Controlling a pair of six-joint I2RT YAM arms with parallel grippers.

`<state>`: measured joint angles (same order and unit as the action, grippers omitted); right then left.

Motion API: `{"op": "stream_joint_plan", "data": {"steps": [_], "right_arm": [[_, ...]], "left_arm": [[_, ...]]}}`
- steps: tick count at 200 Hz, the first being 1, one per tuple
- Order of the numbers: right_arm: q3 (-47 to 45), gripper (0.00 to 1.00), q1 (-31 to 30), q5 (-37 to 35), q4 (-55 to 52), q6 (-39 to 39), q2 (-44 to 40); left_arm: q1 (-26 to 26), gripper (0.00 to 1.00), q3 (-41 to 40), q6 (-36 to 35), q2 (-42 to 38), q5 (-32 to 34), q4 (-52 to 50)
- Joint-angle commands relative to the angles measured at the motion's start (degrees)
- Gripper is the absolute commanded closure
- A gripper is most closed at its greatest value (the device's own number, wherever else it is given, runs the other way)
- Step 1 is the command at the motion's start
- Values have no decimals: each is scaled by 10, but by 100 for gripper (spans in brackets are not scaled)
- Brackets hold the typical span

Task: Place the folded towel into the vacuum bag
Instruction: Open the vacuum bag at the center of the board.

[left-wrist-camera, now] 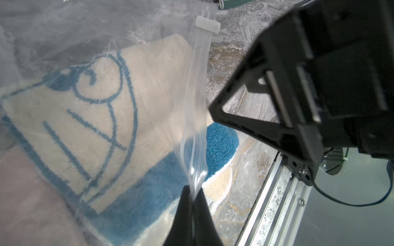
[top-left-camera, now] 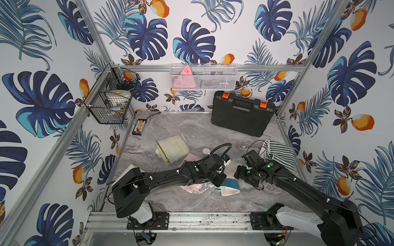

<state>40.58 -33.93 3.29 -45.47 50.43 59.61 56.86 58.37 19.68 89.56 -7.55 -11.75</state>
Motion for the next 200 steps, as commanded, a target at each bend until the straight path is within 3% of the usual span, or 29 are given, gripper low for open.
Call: {"op": "stream_joint_plan", "data": {"steps": [1,38,61,82,134,165,200], "right_arm": [[-41,22,-30,87,21,161,-65],[-104,25,-108,91,246,354,-36],[-123,30,-109,94,368,413,44],[-140,42,-96,79,437,445,86],[-123,76,27,51,379,331,74],[-80,78,41,49,410,205,135],[-104,74,30,85,499,202,191]], "left_arm": [[0,100,0,15,1,-17,42],[2,100,8,12,6,-15,40],[3,100,4,12,-7,-12,35],[6,100,-8,13,-26,-12,29],[12,100,-21,12,-38,-32,19],[13,100,-7,6,-23,-33,18],[14,100,8,8,-15,-28,26]]}}
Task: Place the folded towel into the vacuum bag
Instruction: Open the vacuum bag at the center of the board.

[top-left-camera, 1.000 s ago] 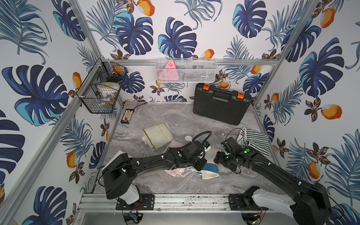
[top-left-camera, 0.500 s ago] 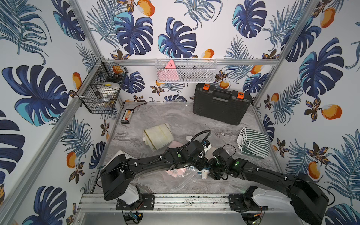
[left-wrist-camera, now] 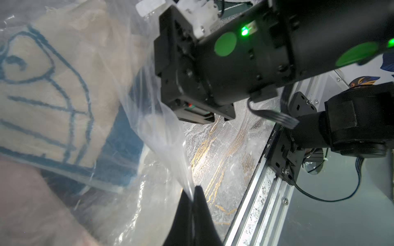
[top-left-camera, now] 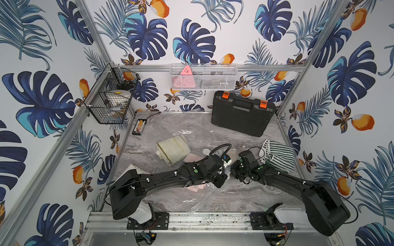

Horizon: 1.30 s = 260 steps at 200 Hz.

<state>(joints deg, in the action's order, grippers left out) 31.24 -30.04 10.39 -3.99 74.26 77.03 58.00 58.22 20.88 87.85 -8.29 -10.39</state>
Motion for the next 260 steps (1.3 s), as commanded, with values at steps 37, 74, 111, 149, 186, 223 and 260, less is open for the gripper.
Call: {"op": "stream_joint_plan", "data": {"steps": [37,74,111,149,186,223,260], "right_arm": [[-1,69,-25,-42,108,-19,53],[56,66,-25,-54,126,-87,110],[80,62,-16,-63,131,-135,137],[150,36,-13,12,-2,-170,150],[21,27,-78,44,21,-81,19],[7,27,-186,12,48,-39,8],[-14,27,-232,-30,69,8,-15]], "left_arm": [[3,100,18,-1,16,-27,15],[3,100,18,-7,26,-24,9],[3,100,22,-10,24,-22,6],[2,100,25,5,21,0,13],[-21,100,19,37,-2,11,33],[-22,100,25,42,1,1,39],[-23,100,5,42,-12,15,36]]}}
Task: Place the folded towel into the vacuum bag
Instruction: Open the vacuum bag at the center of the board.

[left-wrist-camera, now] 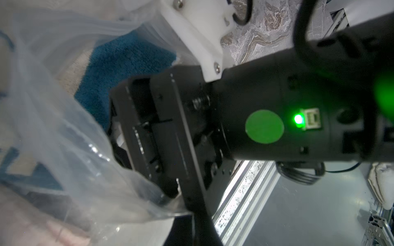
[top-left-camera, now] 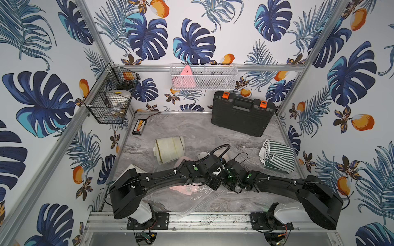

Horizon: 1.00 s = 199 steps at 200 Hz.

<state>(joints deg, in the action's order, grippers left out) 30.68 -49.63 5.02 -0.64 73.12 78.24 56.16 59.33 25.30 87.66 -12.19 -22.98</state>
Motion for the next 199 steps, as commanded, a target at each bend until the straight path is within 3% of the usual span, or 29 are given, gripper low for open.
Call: {"op": "stream_joint_plan", "data": {"steps": [1,30,50,93,122,173,199], "right_arm": [[-9,27,-39,20,31,20,-29],[-44,26,-57,-29,-29,45,-130],[-42,25,-24,-27,-106,17,-186],[-28,24,70,40,-176,-58,-201],[11,23,99,18,-264,-90,-222],[44,22,100,51,-291,-85,-235],[0,33,75,69,-220,-3,-264]], "left_arm": [[-4,100,-6,-2,-11,54,161],[-13,100,-11,-11,-33,62,154],[-28,100,-10,-14,-51,51,150],[-54,100,1,-36,-71,43,121],[-68,100,11,-33,-74,43,110],[-69,100,3,-25,-78,37,129],[-68,100,20,-24,-66,30,136]]}}
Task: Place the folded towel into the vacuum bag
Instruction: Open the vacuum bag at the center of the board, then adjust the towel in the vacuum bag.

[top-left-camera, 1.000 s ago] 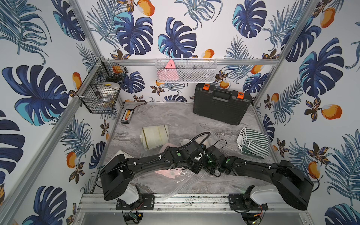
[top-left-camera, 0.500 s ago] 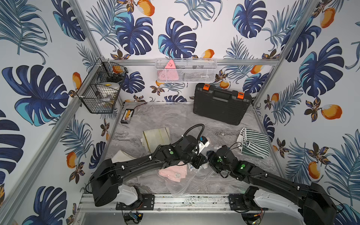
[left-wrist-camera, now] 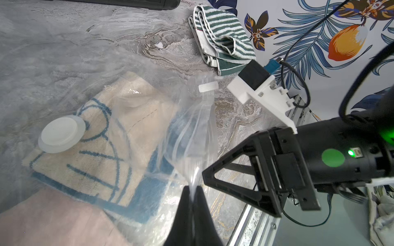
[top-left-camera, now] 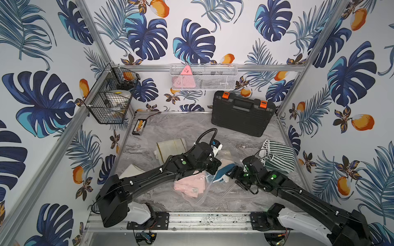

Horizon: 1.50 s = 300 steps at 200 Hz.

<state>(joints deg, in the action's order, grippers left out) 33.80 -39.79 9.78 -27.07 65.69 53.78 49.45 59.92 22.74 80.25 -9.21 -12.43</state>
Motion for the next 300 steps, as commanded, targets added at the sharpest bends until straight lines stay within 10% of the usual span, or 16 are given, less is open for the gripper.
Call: {"op": "stream_joint_plan", "data": {"steps": [1,34,52,168,239,275,300], "right_arm": [[-34,34,-26,19,50,76,-20],[-64,43,-161,-90,198,173,34],[-49,43,-168,-68,261,180,107],[-4,44,-227,-82,483,189,372],[4,100,-234,23,682,152,439],[5,100,-201,128,621,107,444],[-8,100,-147,216,429,-57,364]], "left_arm": [[-1,100,15,2,9,-1,31],[8,100,36,20,20,43,46],[15,100,3,110,38,-57,151],[40,100,82,14,36,48,2],[21,100,57,13,32,35,7],[9,100,53,4,17,43,-4],[-6,100,32,3,3,29,-1]]}}
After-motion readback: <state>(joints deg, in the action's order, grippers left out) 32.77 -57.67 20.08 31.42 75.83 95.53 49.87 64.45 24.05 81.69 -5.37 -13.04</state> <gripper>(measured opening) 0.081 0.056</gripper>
